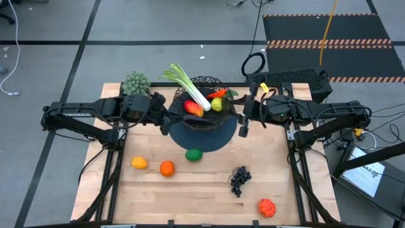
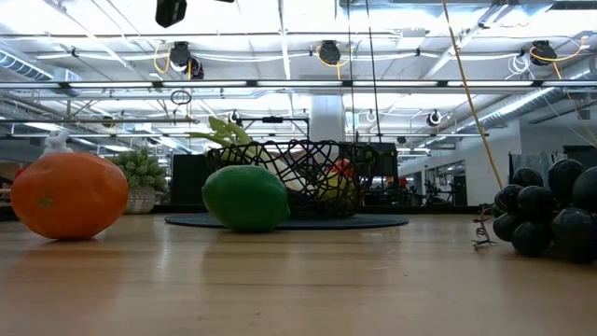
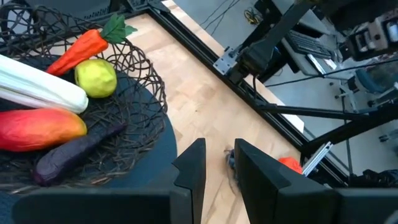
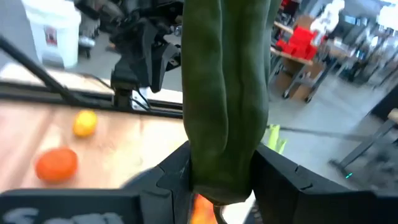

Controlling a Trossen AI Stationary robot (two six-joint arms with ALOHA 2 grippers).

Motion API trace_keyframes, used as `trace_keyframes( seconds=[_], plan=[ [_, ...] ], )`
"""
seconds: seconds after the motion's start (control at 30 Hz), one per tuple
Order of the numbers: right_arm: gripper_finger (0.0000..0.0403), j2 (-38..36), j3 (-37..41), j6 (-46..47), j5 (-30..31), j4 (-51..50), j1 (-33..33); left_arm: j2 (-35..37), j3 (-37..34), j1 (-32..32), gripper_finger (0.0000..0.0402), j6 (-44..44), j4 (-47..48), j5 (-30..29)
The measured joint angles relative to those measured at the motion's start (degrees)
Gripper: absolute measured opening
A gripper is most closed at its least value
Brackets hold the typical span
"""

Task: Build produce basket
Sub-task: Put the green chili pepper into the wire basket

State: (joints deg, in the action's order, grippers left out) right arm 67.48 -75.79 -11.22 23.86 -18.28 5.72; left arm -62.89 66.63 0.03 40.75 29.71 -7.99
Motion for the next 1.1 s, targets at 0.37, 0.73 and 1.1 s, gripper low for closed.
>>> trace_keyframes(
  seconds=[0.37, 0.73, 1.1],
  plan=[
    [0.0132, 0.00, 0.00, 27.84, 0.00, -0.02, 0.00, 0.01, 0.00, 0.00, 0.0086, -1.31, 0.00, 1.94],
    [0.0132, 0.00, 0.00, 56.40, -0.06, -0.02, 0.00, 0.00, 0.00, -0.04, 0.0086, -5.22, -1.86, 8.29],
    [0.0132, 1.24, 0.09, 70.62, 0.02, 0.07, 0.02, 0.00, 0.00, -0.07, 0.0086, -9.90, -7.28, 8.55]
  ],
)
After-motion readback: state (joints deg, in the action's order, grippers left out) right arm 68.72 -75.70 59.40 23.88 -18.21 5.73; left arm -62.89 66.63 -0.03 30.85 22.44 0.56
